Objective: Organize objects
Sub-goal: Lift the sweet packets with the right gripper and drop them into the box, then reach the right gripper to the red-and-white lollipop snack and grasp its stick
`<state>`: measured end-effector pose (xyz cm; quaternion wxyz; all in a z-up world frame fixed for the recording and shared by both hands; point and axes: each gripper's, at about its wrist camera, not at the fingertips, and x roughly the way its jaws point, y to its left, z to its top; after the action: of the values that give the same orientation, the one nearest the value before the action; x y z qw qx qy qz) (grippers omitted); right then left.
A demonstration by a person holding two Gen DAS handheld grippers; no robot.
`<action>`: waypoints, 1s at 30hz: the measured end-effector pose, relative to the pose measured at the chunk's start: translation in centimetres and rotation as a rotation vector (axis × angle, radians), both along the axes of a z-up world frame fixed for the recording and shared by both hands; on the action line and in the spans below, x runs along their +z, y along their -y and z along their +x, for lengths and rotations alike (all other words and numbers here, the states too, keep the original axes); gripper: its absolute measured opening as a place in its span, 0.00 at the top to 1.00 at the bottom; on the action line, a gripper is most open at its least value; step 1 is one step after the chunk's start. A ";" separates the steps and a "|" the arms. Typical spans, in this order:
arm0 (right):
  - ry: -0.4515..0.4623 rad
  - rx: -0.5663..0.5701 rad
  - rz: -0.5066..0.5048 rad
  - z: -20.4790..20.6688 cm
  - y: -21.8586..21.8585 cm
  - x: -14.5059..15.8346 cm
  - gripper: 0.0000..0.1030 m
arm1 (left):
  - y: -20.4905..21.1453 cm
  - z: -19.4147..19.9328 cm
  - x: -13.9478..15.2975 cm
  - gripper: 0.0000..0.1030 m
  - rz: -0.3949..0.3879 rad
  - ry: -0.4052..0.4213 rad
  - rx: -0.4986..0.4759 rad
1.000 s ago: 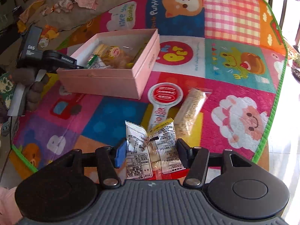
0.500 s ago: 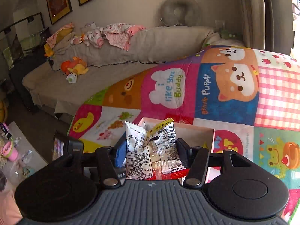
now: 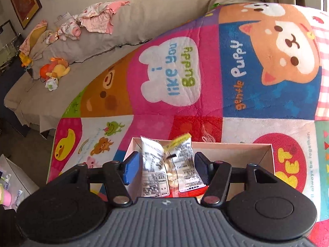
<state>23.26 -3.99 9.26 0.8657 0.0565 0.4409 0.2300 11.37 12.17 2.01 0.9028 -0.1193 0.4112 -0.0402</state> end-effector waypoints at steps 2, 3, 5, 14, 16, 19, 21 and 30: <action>0.027 0.001 -0.020 -0.9 0.7 0.1 0.35 | 0.0 -0.1 0.0 0.80 0.000 0.003 0.003; 0.048 0.001 -0.031 -1.7 1.4 0.4 0.35 | 0.0 -0.1 0.0 0.80 -0.001 0.003 0.004; 0.094 -0.001 -0.046 -3.4 3.1 1.0 0.32 | 0.0 -0.1 0.0 0.80 -0.005 0.003 0.005; 0.363 -0.185 -0.305 -14.0 14.5 1.5 0.15 | -0.1 -0.1 -0.1 0.80 -0.014 0.003 0.019; 0.334 -0.237 -0.313 -15.6 16.9 0.0 0.15 | 0.0 -0.1 -0.1 0.80 -0.012 0.003 0.024; 0.250 -0.310 -0.264 -17.4 19.5 -2.9 0.15 | 0.1 0.0 0.0 0.81 -0.009 -0.003 0.031; 0.204 -0.354 -0.210 -18.2 20.6 -4.8 0.15 | 0.2 0.1 0.1 0.81 0.002 -0.008 0.033; 0.270 -0.483 -0.230 -19.5 21.1 -8.1 0.11 | 0.8 0.1 0.2 0.82 0.038 -0.016 0.043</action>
<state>3.74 -25.04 1.13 0.9469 0.0305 0.3188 -0.0288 11.51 11.34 2.18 0.9021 -0.1113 0.4167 -0.0122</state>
